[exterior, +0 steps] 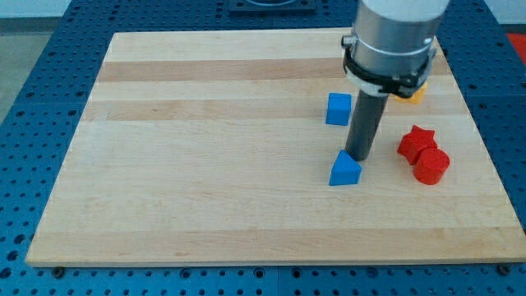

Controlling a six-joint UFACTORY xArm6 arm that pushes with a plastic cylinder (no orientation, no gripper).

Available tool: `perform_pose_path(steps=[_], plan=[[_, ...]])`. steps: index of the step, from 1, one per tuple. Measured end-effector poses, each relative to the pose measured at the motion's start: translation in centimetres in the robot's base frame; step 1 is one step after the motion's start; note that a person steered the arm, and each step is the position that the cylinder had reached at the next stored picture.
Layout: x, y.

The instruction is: Move the blue triangle towards red blocks

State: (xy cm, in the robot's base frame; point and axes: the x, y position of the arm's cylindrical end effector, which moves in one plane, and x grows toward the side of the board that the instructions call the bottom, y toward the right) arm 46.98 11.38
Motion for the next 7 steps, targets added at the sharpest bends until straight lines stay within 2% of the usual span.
perform_pose_path(steps=[1, 2, 3, 4, 5, 7], plan=[[-0.3, -2.4], [1.2, -5.6], [3.2, -5.1], [4.0, -0.7], [5.1, 0.7], [8.4, 0.7]])
